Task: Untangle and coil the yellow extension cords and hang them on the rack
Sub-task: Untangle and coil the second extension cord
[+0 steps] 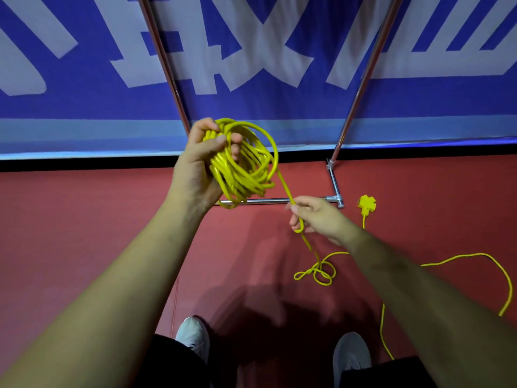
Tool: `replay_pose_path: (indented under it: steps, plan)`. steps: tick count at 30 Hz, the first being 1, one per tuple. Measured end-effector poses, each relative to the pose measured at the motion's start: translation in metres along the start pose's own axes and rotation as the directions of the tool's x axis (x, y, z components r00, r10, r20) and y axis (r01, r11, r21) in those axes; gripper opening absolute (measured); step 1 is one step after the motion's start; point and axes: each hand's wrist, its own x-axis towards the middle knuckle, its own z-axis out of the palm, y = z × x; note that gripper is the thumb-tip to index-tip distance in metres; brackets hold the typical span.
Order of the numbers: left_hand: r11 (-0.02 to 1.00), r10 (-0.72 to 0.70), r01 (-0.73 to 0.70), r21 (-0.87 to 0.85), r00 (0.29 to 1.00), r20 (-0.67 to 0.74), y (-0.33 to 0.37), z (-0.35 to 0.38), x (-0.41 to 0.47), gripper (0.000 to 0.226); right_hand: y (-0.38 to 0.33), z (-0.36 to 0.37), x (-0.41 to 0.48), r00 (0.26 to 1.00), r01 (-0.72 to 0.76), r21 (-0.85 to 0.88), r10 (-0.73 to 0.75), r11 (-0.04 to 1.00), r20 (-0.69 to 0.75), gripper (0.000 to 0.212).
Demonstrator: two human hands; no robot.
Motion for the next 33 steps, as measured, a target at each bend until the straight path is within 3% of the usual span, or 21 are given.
replay_pose_path:
  steps: [5,9,14,16,20,23,26,30,32,33]
  plan:
    - [0.999,0.041,-0.040,0.024,0.999,-0.024,-0.002,-0.002,0.001,0.020,0.002,0.009,0.000,0.996,-0.054,-0.119,0.062,0.991,0.060,0.022]
    - [0.974,0.095,-0.093,0.207,0.995,-0.001,-0.005,-0.001,0.000,0.020,-0.001,0.022,-0.005,0.991,0.001,0.019,-0.003,1.000,0.131,0.023]
    - [0.886,0.136,-0.085,0.456,0.987,-0.079,-0.006,-0.009,0.000,0.023,-0.015,0.034,-0.013,0.996,-0.029,-0.013,0.030,0.999,0.079,0.013]
    - [0.839,0.144,-0.067,0.540,0.984,-0.101,-0.008,-0.013,-0.001,0.023,-0.025,0.040,-0.022,0.992,-0.009,-0.031,0.013,0.999,0.129,0.011]
    - [0.710,0.140,-0.037,0.703,0.986,-0.090,-0.011,-0.015,-0.004,0.021,-0.037,0.055,-0.039,0.943,0.099,-0.018,-0.089,0.995,0.321,0.053]
    - [0.672,0.125,-0.027,0.740,0.989,-0.078,-0.013,-0.016,-0.004,0.022,-0.044,0.050,-0.046,0.907,0.133,-0.017,-0.115,0.991,0.405,0.063]
    - [0.612,0.080,-0.014,0.791,0.996,-0.045,-0.016,-0.021,-0.003,0.025,-0.058,0.040,-0.055,0.858,0.147,0.047,-0.151,0.988,0.492,0.061]
    - [0.547,0.016,0.018,0.837,0.999,-0.032,-0.022,-0.026,-0.001,0.024,-0.078,0.029,-0.063,0.883,0.077,0.198,-0.159,0.977,0.441,0.041]
    - [0.616,0.028,0.049,0.786,0.996,-0.084,-0.021,-0.024,-0.001,0.021,-0.082,0.024,-0.064,0.905,0.113,0.124,-0.153,0.986,0.398,0.026]
    - [0.705,0.012,0.073,0.706,0.993,-0.115,-0.020,-0.022,-0.001,0.021,-0.081,0.023,-0.063,0.920,0.143,0.040,-0.147,0.989,0.364,0.023]
